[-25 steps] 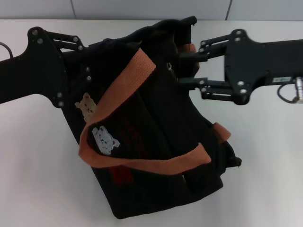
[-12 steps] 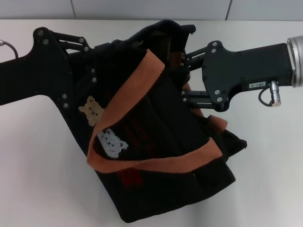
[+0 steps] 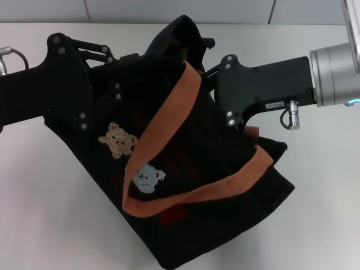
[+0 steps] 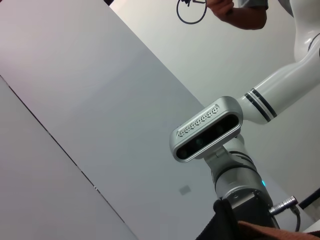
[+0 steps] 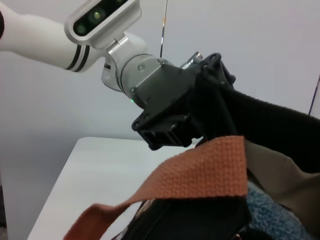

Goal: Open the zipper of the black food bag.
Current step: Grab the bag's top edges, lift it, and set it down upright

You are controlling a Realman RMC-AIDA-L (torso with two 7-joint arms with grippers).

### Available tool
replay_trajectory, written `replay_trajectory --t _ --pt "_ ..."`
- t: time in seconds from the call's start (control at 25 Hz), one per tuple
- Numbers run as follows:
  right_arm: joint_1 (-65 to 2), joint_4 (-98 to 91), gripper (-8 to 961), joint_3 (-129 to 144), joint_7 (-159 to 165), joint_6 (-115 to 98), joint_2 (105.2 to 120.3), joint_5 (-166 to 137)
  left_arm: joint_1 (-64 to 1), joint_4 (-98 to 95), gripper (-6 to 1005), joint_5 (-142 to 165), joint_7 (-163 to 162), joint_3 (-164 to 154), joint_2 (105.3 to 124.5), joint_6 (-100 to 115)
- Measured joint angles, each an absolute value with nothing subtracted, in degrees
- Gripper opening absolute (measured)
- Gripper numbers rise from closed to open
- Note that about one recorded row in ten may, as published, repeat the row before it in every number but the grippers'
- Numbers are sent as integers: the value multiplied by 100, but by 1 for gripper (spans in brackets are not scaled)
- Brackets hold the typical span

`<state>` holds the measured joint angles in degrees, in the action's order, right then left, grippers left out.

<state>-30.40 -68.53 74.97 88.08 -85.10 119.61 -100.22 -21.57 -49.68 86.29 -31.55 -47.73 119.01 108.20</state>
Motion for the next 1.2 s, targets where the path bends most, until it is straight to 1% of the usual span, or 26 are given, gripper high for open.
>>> replay_trajectory --t 0.16,0.4,0.76,1.04,1.2 --pt "-3001 -6956 168 7502 8843 -8508 11961 -10022 -2157 -4955 115 8628 -3155 -4773 11896 10819" --pt "-2806 -7119 16 7458 8850 -8498 11962 -9969 -2156 -4915 116 8627 -3093 -4773 11892 10813" --pt "-2668 -7222 0 7285 8853 -8946 11925 -10038 -2149 -4859 113 8604 -3079 -4753 11898 10754" --pt "-2534 -7599 10 6298 8876 -10319 11909 -10768 -2172 -4737 111 8416 -3131 -4774 11909 10496" --pt "-2215 -7895 18 5915 8924 -11110 11924 -11260 -2202 -4704 111 8402 -3143 -4769 11909 10376"
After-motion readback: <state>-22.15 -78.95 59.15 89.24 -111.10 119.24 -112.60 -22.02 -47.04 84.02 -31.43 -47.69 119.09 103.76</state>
